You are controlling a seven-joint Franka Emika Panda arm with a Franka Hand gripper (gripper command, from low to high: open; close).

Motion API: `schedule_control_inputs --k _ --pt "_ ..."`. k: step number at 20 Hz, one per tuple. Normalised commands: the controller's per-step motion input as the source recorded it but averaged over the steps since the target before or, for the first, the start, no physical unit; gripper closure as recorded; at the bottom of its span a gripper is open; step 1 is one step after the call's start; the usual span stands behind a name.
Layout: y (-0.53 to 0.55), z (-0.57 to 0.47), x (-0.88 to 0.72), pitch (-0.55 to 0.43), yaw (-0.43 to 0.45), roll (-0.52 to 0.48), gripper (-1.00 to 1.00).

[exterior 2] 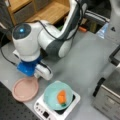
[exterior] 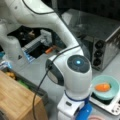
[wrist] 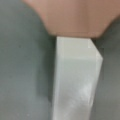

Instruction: Pick up the pan. Place the pan on the table. Pick up the bowl. Place the bowl on the stove.

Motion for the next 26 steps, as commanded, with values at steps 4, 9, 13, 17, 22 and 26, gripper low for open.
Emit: schedule_control_inputs --k 4,9,13,17,22,26 --pt "0.15 -0.05 -0.15 -0.082 0.006 -0.236 -1.0" --pt "0.13 -0.04 -0.14 -0.08 0.009 -0.227 -1.0" --pt "0.13 0.03 -0.13 -0.056 0.002 -0.222 -1.0" --pt "0.13 0.25 -0.1 -0.005 -0.009 -0.202 -1.0" --pt "0.12 0.35 -0.04 0.032 -0.009 -0.163 -1.0" --pt "0.13 0.29 0.01 0.023 -0.024 -0.083 -1.0"
